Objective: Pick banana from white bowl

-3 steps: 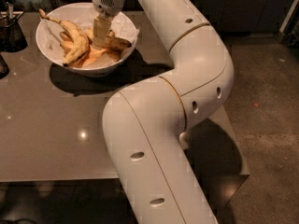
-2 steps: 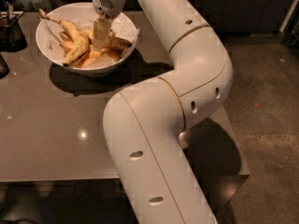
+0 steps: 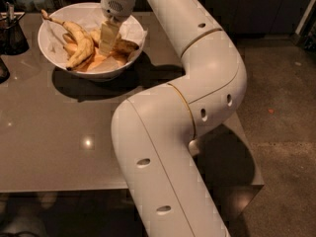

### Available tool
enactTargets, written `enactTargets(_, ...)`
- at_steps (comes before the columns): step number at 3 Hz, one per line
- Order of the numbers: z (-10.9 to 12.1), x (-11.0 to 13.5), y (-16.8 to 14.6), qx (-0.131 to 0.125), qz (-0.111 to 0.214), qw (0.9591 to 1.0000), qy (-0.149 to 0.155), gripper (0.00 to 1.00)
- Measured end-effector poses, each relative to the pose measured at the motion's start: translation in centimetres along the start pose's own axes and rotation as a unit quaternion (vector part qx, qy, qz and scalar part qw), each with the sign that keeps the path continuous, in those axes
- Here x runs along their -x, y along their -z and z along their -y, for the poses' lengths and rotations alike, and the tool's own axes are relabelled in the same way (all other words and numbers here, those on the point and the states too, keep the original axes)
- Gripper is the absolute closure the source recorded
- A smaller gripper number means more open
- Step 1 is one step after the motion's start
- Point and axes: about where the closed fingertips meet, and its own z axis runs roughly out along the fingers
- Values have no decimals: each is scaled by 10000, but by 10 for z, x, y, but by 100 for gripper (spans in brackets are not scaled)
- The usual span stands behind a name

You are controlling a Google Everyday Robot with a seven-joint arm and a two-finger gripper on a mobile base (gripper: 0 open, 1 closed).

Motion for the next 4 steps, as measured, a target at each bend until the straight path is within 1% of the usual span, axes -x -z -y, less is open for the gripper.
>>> enactTargets(1, 0, 0, 0, 0, 0, 10000, 0, 57)
enactTargets(2, 0, 0, 0, 0, 0, 10000, 0, 81)
enactTargets(3, 0, 0, 0, 0, 0, 10000, 0, 100)
enactTargets(4, 7, 8, 22, -327, 202, 9992, 79, 100)
